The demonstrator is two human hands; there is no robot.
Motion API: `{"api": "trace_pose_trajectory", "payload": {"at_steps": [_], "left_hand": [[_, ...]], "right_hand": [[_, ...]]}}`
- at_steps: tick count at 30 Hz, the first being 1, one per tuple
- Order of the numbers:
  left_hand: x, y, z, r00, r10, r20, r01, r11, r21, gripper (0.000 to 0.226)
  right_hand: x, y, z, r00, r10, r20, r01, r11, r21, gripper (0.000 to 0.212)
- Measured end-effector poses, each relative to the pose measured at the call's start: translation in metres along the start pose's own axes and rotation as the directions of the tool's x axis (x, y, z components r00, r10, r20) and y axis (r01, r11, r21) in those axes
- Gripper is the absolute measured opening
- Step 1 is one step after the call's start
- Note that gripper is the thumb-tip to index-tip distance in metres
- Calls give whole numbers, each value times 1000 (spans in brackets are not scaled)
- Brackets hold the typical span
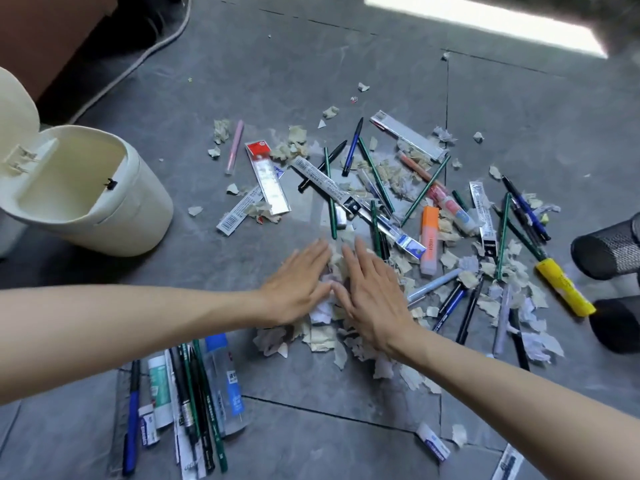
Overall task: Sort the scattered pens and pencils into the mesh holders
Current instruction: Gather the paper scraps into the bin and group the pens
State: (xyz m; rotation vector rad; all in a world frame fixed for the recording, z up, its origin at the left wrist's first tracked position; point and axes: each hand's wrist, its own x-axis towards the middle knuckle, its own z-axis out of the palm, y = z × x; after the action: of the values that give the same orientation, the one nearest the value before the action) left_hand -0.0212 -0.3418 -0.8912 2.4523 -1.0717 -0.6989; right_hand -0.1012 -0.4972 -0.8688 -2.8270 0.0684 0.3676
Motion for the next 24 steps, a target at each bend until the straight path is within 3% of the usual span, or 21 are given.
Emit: {"api": "trace_pose_trajectory", "payload": {"at_steps": [2, 5, 8, 10, 12, 15, 17, 19, 22, 24], "left_hand": [[-10, -7, -3, 994, -23, -109, 22, 1000, -14, 63], [-3, -25, -25, 927, -243, -287, 242, 970, -40, 63], [0, -42, -44, 883, -424, -202, 425, 904, -40, 64], [-11, -42, -37, 927, -350, -135, 356, 934, 24, 65], [-28, -35, -20, 978, -186, -93, 193, 978, 79, 66], [-33, -30, -9, 987, -43, -154, 55, 996, 75, 62], [-19, -32, -18, 970, -147, -195, 153, 988, 14, 61], [-8, -35, -25, 975, -195, -101, 197, 980, 10, 62], [-11, -24, -21, 991, 70, 115, -75, 996, 44, 61], [-16, -13, -15, 973, 181, 141, -177, 983, -45, 61]], "right_hand": [[11, 0, 0, 997, -69, 21, 68, 998, 16, 68], [24, -1, 0, 993, -82, 86, 78, 996, 46, 70], [22, -4, -2, 989, -89, 117, 81, 995, 64, 67], [13, -8, -2, 988, -135, 77, 127, 987, 94, 60], [2, -12, -2, 978, -205, 28, 200, 973, 119, 50], [-7, -16, -2, 963, -263, -66, 269, 957, 113, 41], [-6, -15, -4, 972, -220, -82, 228, 968, 108, 43], [0, -12, -6, 988, -152, -40, 156, 979, 130, 53], [16, -4, -10, 999, -43, 31, 36, 980, 198, 63], [28, 2, -14, 999, -3, 52, -10, 972, 234, 67]]}}
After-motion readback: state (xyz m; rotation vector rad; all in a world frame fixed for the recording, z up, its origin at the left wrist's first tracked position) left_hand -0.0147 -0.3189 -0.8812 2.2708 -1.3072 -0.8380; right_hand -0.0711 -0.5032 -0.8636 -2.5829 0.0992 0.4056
